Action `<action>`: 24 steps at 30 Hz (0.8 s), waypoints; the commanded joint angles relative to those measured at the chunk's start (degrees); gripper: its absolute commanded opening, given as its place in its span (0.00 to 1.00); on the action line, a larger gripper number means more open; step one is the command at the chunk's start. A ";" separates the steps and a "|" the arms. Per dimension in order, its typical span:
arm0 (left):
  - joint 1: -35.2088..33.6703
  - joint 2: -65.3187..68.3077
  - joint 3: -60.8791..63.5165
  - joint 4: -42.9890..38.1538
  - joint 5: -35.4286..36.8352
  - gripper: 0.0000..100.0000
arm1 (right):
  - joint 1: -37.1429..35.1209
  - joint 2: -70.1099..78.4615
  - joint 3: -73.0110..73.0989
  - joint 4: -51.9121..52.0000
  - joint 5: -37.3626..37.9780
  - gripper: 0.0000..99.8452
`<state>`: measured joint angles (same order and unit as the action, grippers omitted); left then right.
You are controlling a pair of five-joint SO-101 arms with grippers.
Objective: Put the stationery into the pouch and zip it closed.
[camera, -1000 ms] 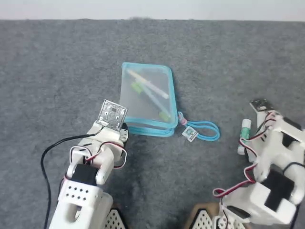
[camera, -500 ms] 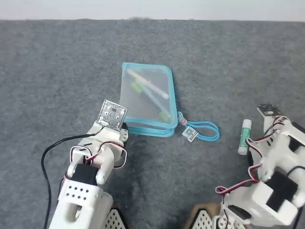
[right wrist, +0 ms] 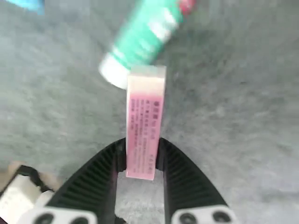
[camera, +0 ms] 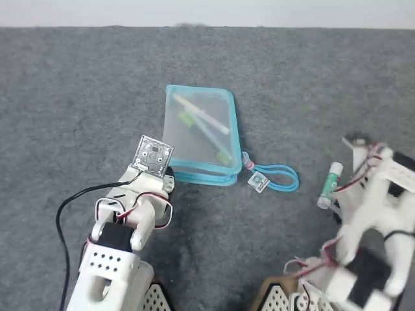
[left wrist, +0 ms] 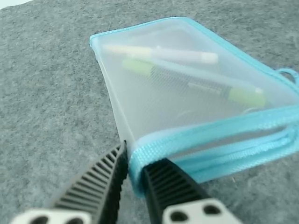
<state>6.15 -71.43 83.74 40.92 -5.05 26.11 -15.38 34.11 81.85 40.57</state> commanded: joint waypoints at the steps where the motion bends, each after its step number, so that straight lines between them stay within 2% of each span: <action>1: 0.00 -0.09 -1.80 -2.20 0.79 0.01 | -14.90 -15.78 -3.87 6.73 -7.30 0.01; 6: 0.00 -0.09 -1.80 -2.02 0.79 0.01 | -44.26 -23.96 -4.04 11.56 -16.62 0.01; 8: 0.00 -0.09 -1.80 -2.11 0.79 0.01 | -53.41 -22.37 -4.04 11.03 -19.16 0.01; 11: 0.09 -0.09 -1.80 -2.11 0.88 0.01 | -62.37 -17.36 -5.10 9.10 -21.80 0.01; 14: 2.02 -0.09 -1.80 -2.02 0.88 0.01 | -64.75 -10.33 -9.85 8.04 -22.33 0.01; 21: 7.12 -0.09 -1.80 -1.93 0.88 0.01 | -64.57 7.43 -27.25 12.79 -22.77 0.01; 24: 7.12 -0.09 -1.80 -1.93 0.88 0.01 | -63.96 14.29 -34.11 14.64 -26.55 0.01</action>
<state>12.04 -71.43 83.74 40.92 -4.53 -38.33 -4.92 8.26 94.77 17.01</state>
